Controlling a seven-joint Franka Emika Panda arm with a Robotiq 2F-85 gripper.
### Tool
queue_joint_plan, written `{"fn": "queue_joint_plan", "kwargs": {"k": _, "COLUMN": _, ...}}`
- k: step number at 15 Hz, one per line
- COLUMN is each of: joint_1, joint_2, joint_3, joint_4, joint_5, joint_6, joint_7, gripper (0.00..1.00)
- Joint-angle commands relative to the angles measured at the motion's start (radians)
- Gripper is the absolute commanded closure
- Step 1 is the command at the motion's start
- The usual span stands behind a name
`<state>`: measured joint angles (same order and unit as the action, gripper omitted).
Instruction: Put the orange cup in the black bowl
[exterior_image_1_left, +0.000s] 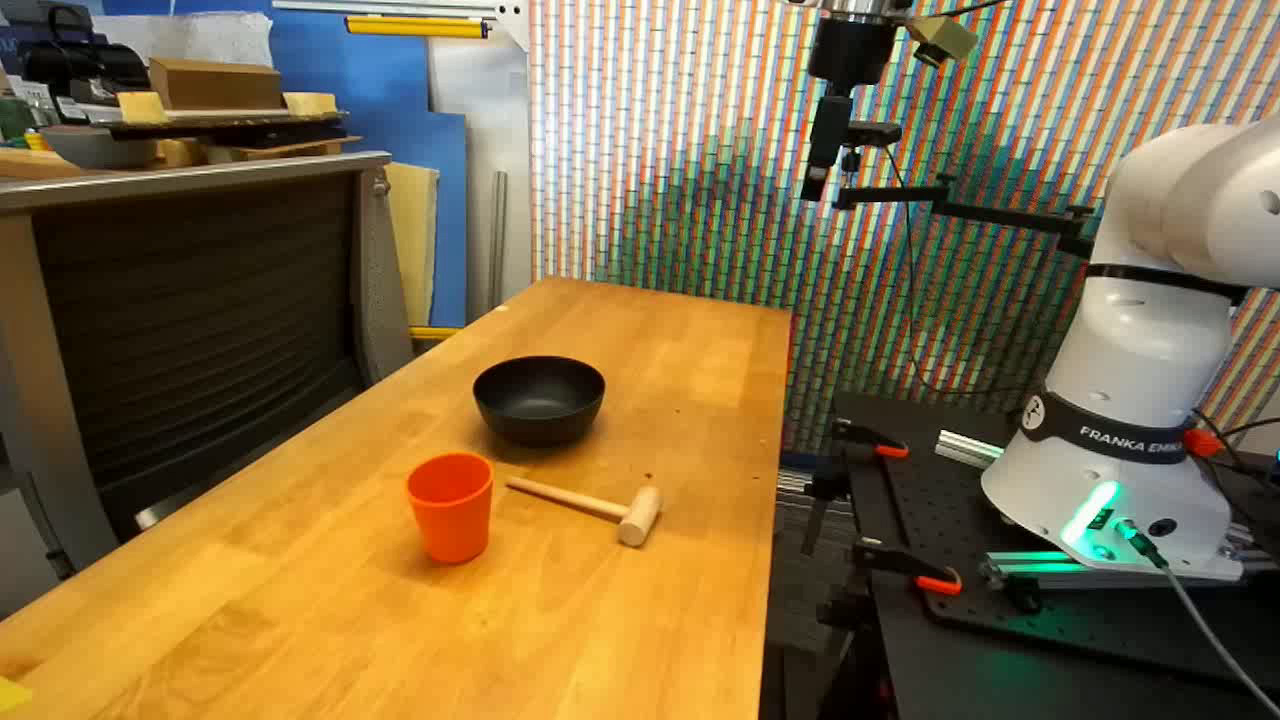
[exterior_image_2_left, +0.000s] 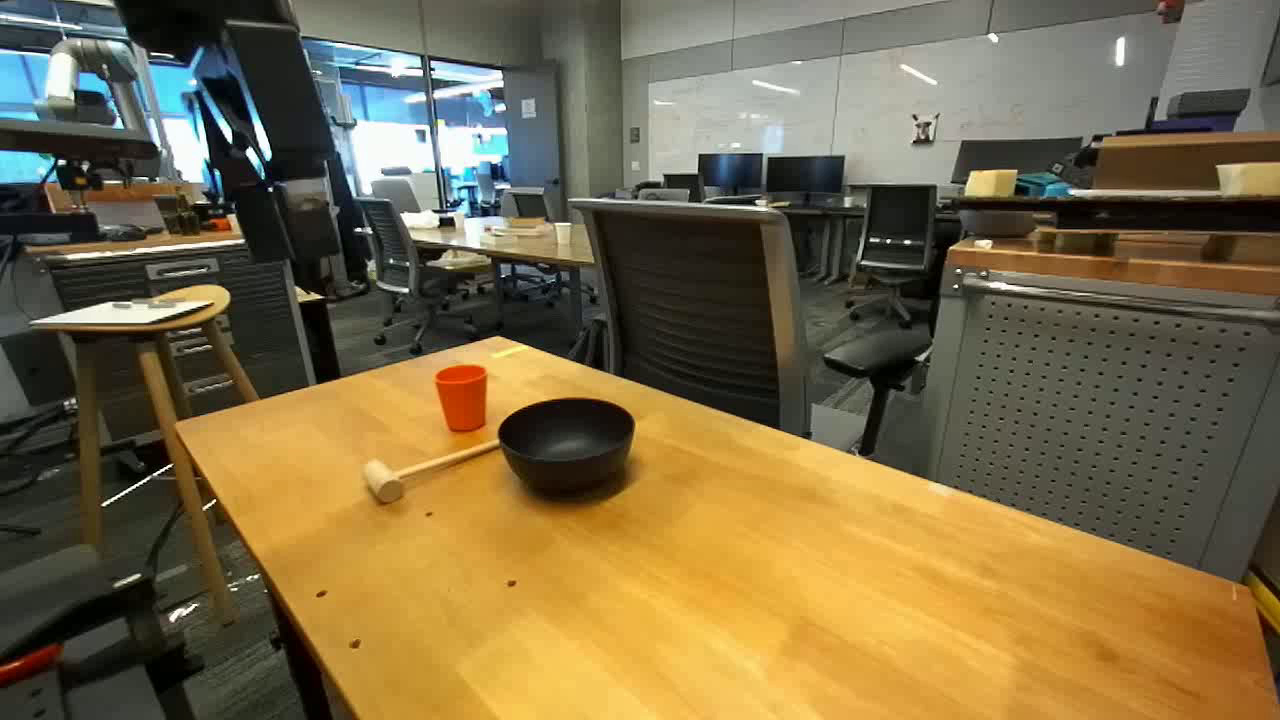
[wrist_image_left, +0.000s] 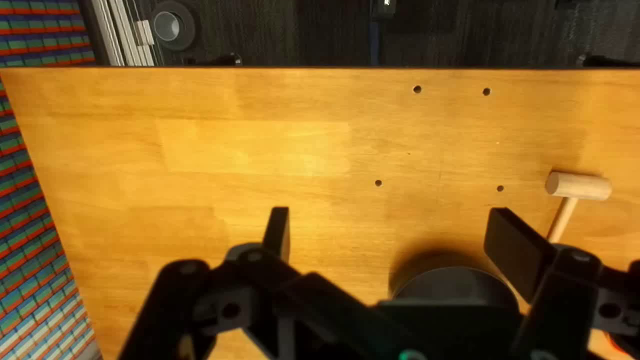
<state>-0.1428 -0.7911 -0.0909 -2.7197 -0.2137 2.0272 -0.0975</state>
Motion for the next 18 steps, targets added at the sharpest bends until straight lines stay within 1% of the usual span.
{"fn": "queue_joint_plan", "kwargs": {"k": 1, "joint_1": 0.005, "joint_2": -0.001, "joint_3": -0.004, "joint_4": 0.004, "joint_5": -0.003, "joint_6": -0.003, "joint_7": 0.003, "gripper": 0.00}}
{"fn": "queue_joint_plan", "kwargs": {"k": 4, "joint_1": 0.005, "joint_2": -0.003, "joint_3": -0.004, "joint_4": 0.005, "joint_5": -0.003, "joint_6": -0.003, "joint_7": 0.003, "gripper": 0.00}}
{"fn": "queue_joint_plan", "kwargs": {"k": 5, "joint_1": 0.006, "joint_2": 0.041, "joint_3": 0.003, "joint_4": 0.020, "joint_5": -0.003, "joint_6": 0.012, "joint_7": 0.018, "gripper": 0.00}}
{"fn": "queue_joint_plan", "kwargs": {"k": 6, "joint_1": 0.016, "joint_2": 0.123, "joint_3": 0.020, "joint_4": 0.048, "joint_5": -0.005, "joint_6": 0.042, "joint_7": 0.037, "gripper": 0.00}}
{"fn": "queue_joint_plan", "kwargs": {"k": 8, "joint_1": 0.048, "joint_2": 0.246, "joint_3": 0.060, "joint_4": 0.088, "joint_5": 0.002, "joint_6": 0.109, "joint_7": 0.067, "gripper": 0.00}}
{"fn": "queue_joint_plan", "kwargs": {"k": 11, "joint_1": 0.096, "joint_2": 0.402, "joint_3": 0.107, "joint_4": 0.162, "joint_5": -0.004, "joint_6": 0.166, "joint_7": 0.051, "gripper": 0.00}}
{"fn": "queue_joint_plan", "kwargs": {"k": 14, "joint_1": 0.145, "joint_2": 0.587, "joint_3": 0.147, "joint_4": 0.278, "joint_5": -0.009, "joint_6": 0.185, "joint_7": 0.029, "gripper": 0.00}}
{"fn": "queue_joint_plan", "kwargs": {"k": 18, "joint_1": 0.198, "joint_2": 0.839, "joint_3": 0.191, "joint_4": 0.485, "joint_5": -0.035, "joint_6": 0.164, "joint_7": 0.015, "gripper": 0.00}}
